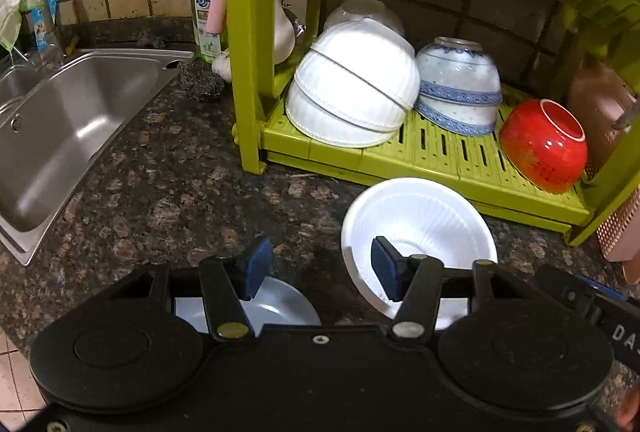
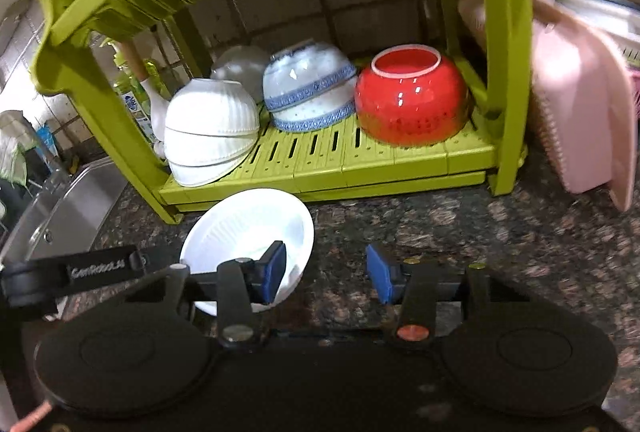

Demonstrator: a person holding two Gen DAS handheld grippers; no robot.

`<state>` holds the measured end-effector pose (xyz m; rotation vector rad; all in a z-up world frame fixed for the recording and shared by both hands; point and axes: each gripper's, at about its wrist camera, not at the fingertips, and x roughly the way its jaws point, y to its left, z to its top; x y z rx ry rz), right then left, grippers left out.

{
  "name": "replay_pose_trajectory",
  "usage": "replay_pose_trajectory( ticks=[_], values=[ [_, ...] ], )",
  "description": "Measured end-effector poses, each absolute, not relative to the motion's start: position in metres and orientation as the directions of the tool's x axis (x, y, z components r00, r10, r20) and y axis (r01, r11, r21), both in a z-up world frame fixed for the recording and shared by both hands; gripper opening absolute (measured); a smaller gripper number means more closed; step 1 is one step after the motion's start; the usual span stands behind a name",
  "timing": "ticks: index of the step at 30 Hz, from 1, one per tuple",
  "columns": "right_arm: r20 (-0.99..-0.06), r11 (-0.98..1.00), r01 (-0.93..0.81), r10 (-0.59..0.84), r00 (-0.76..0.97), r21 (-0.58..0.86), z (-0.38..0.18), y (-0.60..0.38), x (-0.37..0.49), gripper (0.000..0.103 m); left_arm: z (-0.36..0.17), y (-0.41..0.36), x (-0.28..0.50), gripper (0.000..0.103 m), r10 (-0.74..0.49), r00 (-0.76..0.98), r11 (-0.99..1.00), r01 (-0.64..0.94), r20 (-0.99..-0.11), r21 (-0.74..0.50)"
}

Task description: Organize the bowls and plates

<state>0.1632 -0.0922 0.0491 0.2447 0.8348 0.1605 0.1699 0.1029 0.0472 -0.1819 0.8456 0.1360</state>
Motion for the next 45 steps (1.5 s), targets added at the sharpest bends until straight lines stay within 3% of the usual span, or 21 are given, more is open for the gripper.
replay_pose_trajectory(
  ticks=[25, 37, 39, 45],
  values=[
    [-0.76, 0.959, -0.041, 0.25, 0.6, 0.282, 0.016, -0.071, 0.208, 0.032, 0.023, 0.104, 0.203, 0.055, -0.018, 0.628, 0.983, -0.132, -0.778, -0.129],
    [-0.763, 0.958, -0.065, 0.262, 0.591, 0.279, 0.011, -0.066, 0.207, 0.028, 0.016, 0.086, 0.21, 0.044, -0.048, 0.62, 0.991, -0.068, -0.783, -0.114],
    [-0.761, 0.957, -0.068, 0.267, 0.591, 0.283, 0.01, -0.066, 0.207, 0.026, 0.015, 0.081, 0.21, 0.034, -0.048, 0.619, 0.993, -0.056, -0.784, -0.104],
    [-0.747, 0.956, -0.08, 0.271, 0.607, 0.282, 0.013, -0.068, 0.203, 0.026, 0.015, 0.075, 0.209, 0.033, -0.023, 0.632, 0.996, -0.052, -0.775, -0.071]
  ],
)
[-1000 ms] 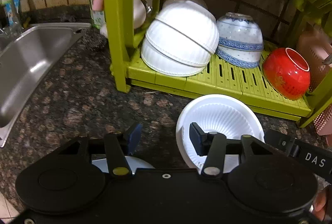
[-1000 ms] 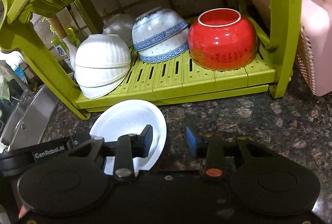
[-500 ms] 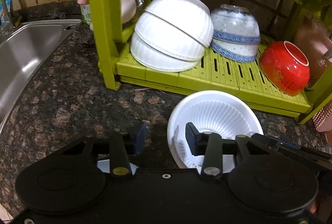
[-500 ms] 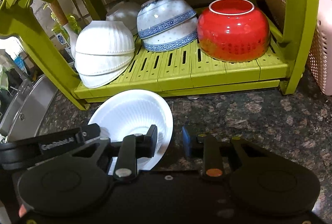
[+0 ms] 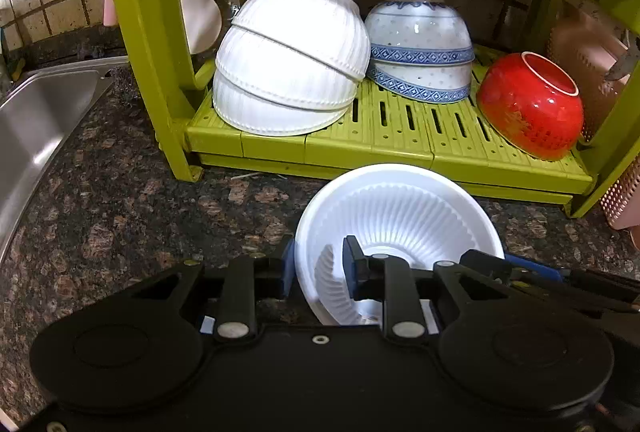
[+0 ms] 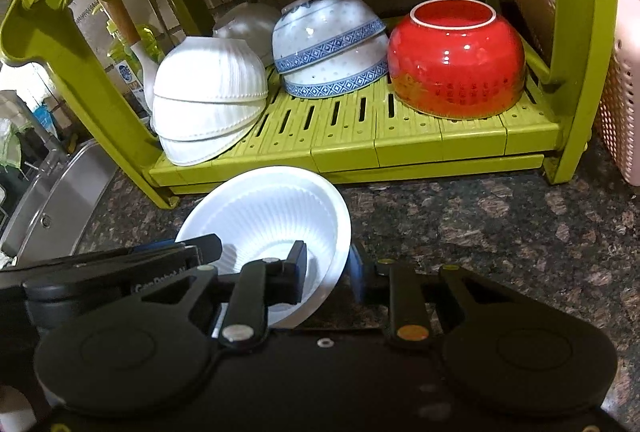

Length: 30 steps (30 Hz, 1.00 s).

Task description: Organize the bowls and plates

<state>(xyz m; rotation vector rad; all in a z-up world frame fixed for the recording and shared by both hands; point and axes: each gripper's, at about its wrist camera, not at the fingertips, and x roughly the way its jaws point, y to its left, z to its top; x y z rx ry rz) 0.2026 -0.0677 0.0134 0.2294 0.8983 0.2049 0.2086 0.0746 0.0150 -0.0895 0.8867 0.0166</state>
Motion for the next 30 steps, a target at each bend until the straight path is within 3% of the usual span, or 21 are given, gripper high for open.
replay_pose_trajectory(
  ticks=[30],
  values=[
    [-0.599, 0.952, -0.138, 0.28, 0.75, 0.272, 0.087, -0.112, 0.1, 0.026, 0.084, 0.054, 0.113, 0.033, -0.13, 0.714, 0.985, 0.014, -0.688, -0.172]
  ],
)
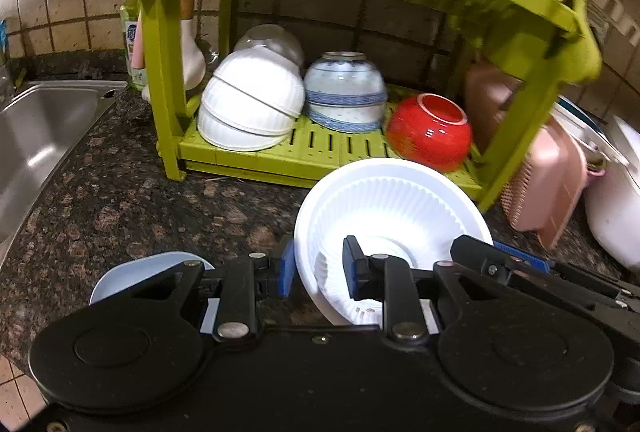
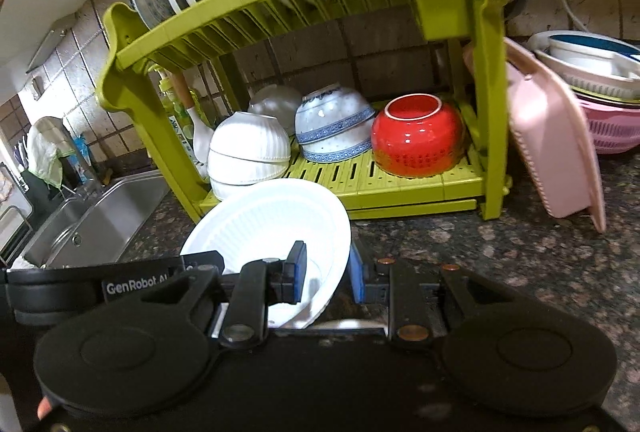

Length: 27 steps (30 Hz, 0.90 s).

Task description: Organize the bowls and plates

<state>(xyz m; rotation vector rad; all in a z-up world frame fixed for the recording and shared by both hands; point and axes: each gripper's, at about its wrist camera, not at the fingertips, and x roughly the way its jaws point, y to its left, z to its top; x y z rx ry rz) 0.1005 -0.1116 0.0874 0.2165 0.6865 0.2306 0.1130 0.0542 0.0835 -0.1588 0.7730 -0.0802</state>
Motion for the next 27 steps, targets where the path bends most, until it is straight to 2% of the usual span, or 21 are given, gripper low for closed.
replay_pose_trajectory(
  ticks=[14, 27],
  values=[
    [-0.586, 0.964, -0.112, 0.238, 0.774, 0.243, 0.1, -0.144, 0.038, 0.026, 0.078, 0.019, 0.072, 0.033, -0.176, 0.677, 0.984, 0.136, -0.715, -0.114],
    [-0.664, 0.966, -0.098, 0.236, 0.71, 0.239, 0.08, -0.151, 0.035, 0.026, 0.062, 0.007, 0.066, 0.033, -0.145, 0.637, 0.986, 0.16, -0.757, -0.054]
  ],
)
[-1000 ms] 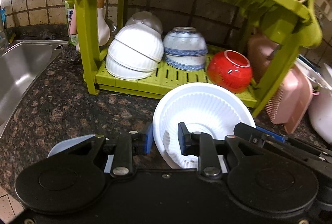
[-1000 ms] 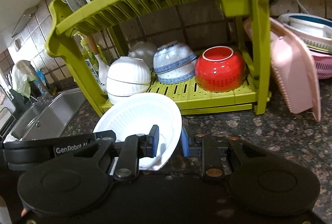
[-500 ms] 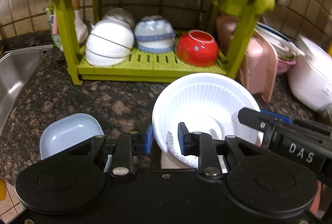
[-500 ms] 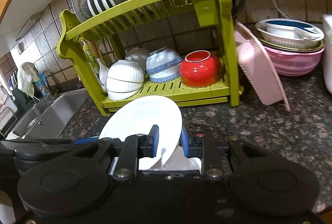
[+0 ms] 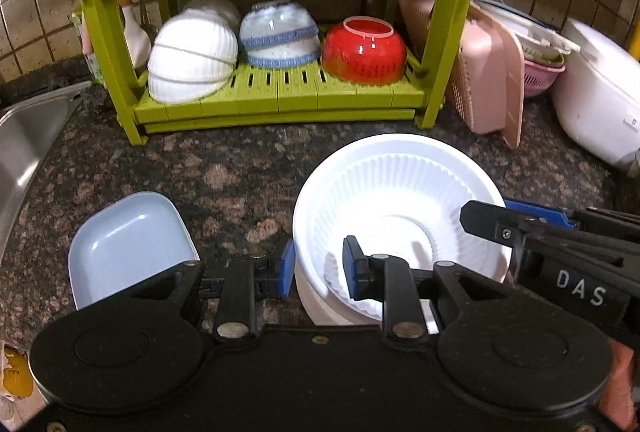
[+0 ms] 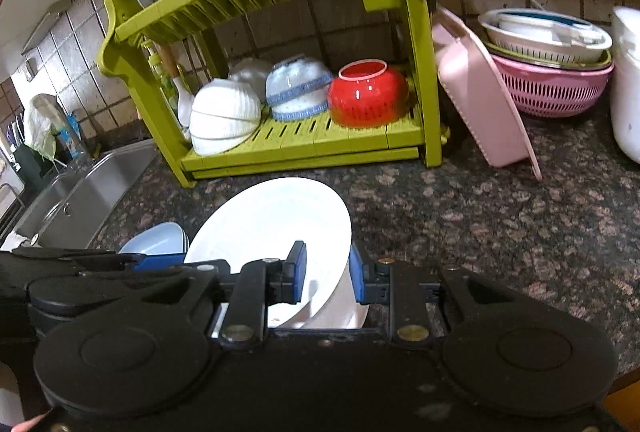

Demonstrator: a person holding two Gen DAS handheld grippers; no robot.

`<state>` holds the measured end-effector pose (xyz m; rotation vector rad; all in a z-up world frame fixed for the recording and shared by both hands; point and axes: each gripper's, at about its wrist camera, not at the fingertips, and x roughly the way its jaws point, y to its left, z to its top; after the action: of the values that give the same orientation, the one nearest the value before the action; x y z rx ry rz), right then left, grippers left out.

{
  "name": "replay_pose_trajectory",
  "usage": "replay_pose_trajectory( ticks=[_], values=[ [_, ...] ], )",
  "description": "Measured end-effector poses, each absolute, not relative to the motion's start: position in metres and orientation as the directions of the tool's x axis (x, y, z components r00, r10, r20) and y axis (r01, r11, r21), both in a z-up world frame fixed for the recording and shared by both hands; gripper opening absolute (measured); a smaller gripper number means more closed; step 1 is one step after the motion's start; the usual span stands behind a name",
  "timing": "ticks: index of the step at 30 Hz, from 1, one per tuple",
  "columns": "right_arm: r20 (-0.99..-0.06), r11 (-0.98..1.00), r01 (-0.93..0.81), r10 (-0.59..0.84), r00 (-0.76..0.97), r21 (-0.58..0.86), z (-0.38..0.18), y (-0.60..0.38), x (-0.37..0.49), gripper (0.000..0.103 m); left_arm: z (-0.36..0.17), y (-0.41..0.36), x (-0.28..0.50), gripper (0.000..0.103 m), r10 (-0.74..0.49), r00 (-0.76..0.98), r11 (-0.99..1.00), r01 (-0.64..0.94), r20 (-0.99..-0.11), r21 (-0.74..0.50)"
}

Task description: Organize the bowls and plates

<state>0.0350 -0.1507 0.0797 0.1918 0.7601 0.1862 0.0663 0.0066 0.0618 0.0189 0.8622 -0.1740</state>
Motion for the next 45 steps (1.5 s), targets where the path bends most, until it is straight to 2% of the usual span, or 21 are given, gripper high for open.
replay_pose_trajectory(
  ticks=[24, 28, 32, 45],
  values=[
    [-0.758, 0.978, -0.05, 0.187, 0.625, 0.2, 0.055, -0.151, 0.046, 0.025, 0.039, -0.003, 0.073, 0.033, -0.095, 0.61, 0.981, 0.193, -0.787, 0.031],
    [-0.751, 0.984, -0.039, 0.156, 0.641, 0.171, 0.053, -0.152, 0.044, 0.025, 0.043, -0.002, 0.07, 0.033, -0.096, 0.629, 0.981, 0.193, -0.772, 0.035],
    [-0.747, 0.982, -0.042, 0.167, 0.644, 0.184, 0.055, -0.155, 0.042, 0.025, 0.046, -0.002, 0.065, 0.041, -0.072, 0.664, 0.981, 0.183, -0.744, 0.069],
    [-0.687, 0.983, -0.046, 0.157, 0.71, 0.177, 0.064, -0.156, 0.026, 0.026, 0.046, 0.015, 0.052, 0.041, -0.071, 0.69, 0.992, 0.125, -0.72, 0.022]
  ],
)
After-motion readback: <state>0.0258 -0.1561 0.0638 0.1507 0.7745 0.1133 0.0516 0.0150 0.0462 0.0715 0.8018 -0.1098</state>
